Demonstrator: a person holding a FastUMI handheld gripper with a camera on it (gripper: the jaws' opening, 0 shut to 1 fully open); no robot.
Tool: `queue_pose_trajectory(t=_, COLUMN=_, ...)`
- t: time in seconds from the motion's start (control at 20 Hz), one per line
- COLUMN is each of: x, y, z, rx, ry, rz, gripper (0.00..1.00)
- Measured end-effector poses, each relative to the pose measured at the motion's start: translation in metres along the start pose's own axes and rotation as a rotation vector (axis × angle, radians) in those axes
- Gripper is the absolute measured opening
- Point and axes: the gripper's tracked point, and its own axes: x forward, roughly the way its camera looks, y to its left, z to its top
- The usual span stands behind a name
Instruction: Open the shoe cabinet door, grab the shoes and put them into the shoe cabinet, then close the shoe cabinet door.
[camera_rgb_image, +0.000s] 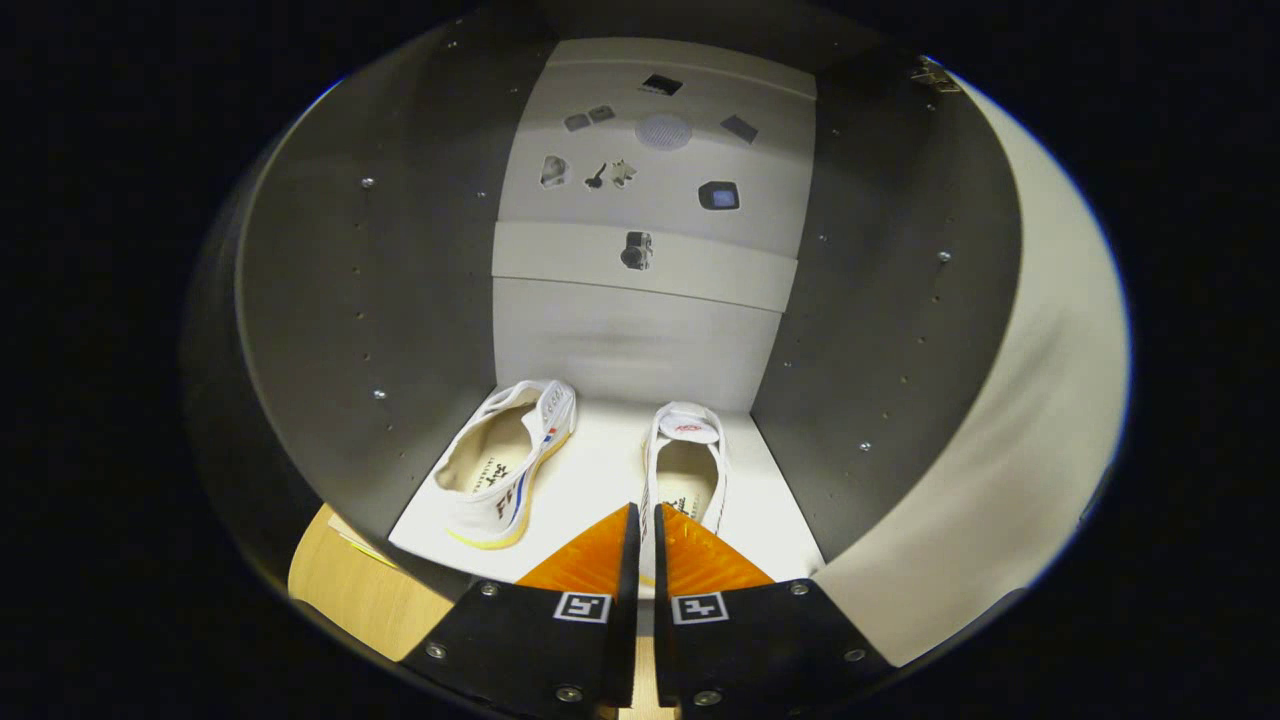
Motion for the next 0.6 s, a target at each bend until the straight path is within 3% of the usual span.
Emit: queue_pose_trajectory(t=0.6, x=-0.181, y=0.019, z=-0.017, rx=0.084, ry=-0.135, rz=0.006, gripper=0.09)
